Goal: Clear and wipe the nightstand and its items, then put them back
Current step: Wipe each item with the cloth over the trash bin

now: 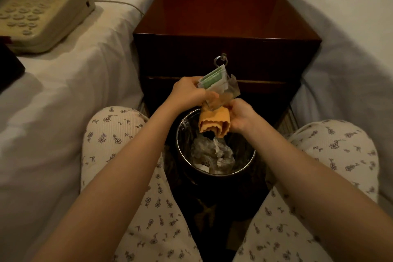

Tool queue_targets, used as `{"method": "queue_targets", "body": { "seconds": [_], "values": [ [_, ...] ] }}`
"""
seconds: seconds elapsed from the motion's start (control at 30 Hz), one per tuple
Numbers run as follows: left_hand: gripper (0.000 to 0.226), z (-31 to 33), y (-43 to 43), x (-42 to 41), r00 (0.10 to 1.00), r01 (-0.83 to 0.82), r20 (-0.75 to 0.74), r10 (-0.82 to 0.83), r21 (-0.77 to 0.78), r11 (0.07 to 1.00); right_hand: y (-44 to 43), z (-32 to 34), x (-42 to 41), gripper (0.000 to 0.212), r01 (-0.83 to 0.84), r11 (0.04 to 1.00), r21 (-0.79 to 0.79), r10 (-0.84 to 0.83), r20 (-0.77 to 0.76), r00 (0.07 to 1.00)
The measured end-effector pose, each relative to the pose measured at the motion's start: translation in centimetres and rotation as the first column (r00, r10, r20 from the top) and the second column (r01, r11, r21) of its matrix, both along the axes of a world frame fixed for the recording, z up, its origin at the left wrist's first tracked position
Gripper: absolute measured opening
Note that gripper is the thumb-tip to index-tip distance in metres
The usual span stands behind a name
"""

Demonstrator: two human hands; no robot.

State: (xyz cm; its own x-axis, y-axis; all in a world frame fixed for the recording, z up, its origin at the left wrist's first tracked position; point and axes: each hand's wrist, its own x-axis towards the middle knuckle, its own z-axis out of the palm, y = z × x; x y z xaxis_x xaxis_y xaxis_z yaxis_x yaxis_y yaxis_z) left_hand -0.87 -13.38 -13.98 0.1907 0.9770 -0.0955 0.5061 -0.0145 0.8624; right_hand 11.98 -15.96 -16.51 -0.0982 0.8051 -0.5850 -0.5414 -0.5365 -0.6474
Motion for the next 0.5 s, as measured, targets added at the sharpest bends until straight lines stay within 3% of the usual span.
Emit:
{"method": "queue_targets", "body": {
  "seconds": [0.1,0.27,0.5],
  "values": [
    [0.056,0.3,0.2,-0.9,0.999,0.033,-0.026,-0.033,-0.014,0.999,0.9,0.1,1.5,0.036,0.006,0.999,0.048,-0.007,0.032,0.999],
    [0.046,0.0,0.0,-1.2,0.92,0.246,-0.325,-0.219,0.041,0.969,1.1,-0.9,2.2,0.037,-0.168,0.977,0.133,0.148,0.153,0.977],
    [0.063,-0.2,0.2,-1.5,0.93,0.287,-0.25,-0.269,0.039,0.957,1.5,-0.9,2.5,0.047,-0.236,0.958,0.163,0.214,0.143,0.966]
  ]
}}
